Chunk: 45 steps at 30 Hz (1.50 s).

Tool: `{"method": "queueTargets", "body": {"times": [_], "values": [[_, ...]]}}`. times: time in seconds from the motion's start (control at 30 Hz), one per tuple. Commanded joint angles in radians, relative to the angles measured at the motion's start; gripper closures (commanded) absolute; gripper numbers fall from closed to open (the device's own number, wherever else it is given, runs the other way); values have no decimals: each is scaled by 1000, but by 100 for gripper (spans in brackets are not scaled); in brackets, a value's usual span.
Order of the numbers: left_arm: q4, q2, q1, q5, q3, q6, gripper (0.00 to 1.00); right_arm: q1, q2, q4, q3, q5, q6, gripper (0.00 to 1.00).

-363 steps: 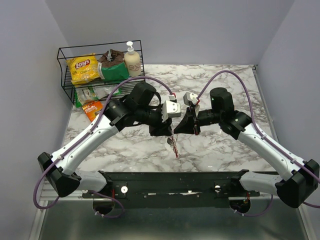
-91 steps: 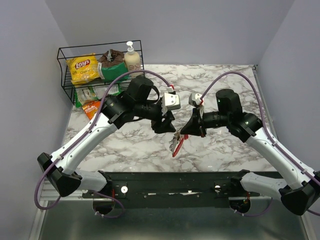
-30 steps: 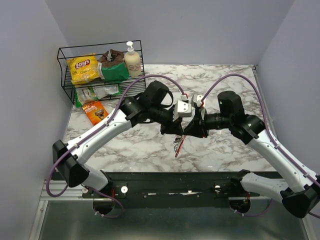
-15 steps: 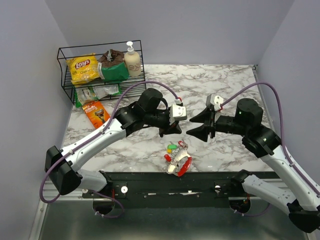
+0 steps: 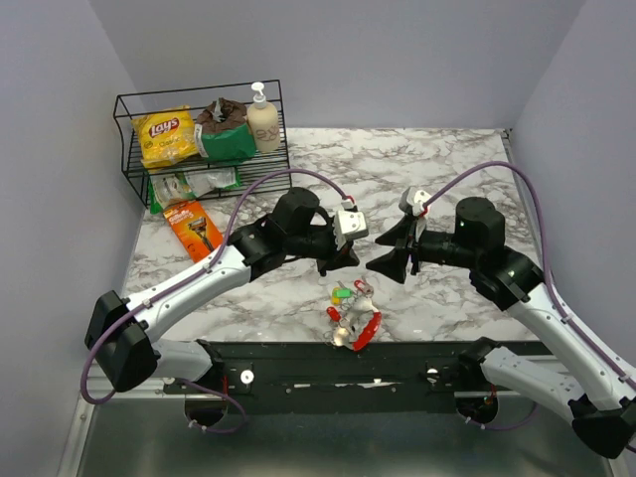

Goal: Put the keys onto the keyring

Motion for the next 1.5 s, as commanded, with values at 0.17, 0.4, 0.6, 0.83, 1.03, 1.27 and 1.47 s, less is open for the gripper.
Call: {"method": "queueTargets", "body": {"times": [0.17,0.4,0.6,0.83,1.03,1.27,1.47], "values": [[305,-38,79,-246,-202,-286,86,5,126,9,-104,35,80,28],[403,-77,199,-284,-350,-403,37,17,315,-63,-117,44,145,29],[464,-123,304,-355,-434,-491,17,122,470,-107,-112,131,183,31],[509,-158,404,-315,-474,-558,12,259,593,-15,-115,233,224,45],[521,-146,421,-282,-471,-563,12,276,634,22,-117,248,229,51],[520,-123,421,-257,-463,-566,12,276,702,-38,-103,288,243,93],[515,-115,421,-254,-459,-564,12,275,705,-67,-132,329,274,99]]}}
